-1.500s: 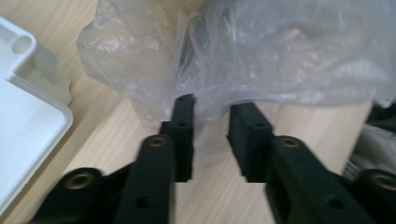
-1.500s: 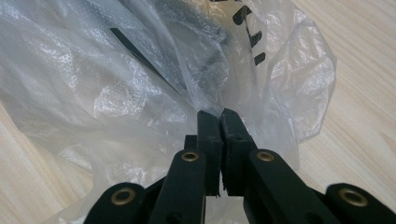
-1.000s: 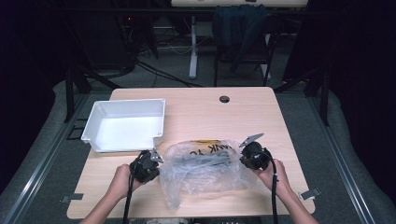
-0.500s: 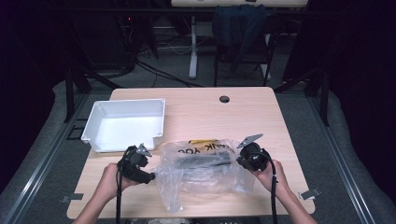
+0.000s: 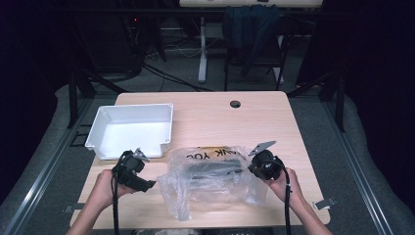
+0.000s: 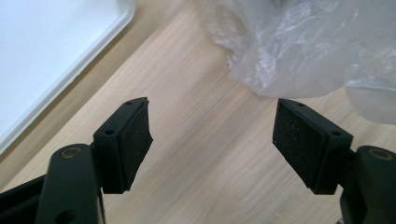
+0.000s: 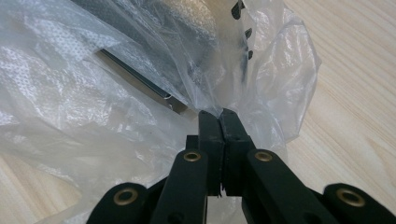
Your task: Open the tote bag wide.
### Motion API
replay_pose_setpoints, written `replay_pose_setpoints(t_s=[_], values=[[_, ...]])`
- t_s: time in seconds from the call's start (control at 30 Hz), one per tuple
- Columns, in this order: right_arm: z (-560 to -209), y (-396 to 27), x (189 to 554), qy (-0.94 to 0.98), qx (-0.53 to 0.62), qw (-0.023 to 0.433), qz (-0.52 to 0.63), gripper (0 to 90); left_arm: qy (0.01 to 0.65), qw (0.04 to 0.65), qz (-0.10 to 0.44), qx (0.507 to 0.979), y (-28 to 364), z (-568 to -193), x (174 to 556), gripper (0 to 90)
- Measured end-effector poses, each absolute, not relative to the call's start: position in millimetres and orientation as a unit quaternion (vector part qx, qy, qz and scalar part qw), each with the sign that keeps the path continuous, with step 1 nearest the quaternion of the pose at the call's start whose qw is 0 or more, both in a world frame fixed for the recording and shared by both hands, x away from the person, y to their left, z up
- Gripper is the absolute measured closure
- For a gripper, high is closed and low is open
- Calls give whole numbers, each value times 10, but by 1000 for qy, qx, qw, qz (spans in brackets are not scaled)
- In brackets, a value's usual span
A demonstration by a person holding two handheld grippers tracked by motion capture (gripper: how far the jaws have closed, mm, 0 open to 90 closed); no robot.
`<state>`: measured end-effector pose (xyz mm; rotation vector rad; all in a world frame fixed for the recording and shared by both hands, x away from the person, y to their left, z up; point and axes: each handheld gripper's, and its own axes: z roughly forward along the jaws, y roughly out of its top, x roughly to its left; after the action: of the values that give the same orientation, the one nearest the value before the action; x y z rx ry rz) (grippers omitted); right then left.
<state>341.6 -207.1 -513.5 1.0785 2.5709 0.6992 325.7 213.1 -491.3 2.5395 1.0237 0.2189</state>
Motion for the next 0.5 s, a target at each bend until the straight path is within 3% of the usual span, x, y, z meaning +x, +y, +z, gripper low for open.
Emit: replay_pose_setpoints(t_s=[0.13,0.33,0.5], values=[[-5125,-2059,3406,887,370,135,241,893,366,237,79,896,2122,-4752,3206,256],[-5115,-2045,3400,888,368,137,240,893,316,293,83,898,1782,-4353,3041,254],[-5103,-2043,3394,887,369,137,240,893,295,295,72,906,1501,-4311,3072,252]])
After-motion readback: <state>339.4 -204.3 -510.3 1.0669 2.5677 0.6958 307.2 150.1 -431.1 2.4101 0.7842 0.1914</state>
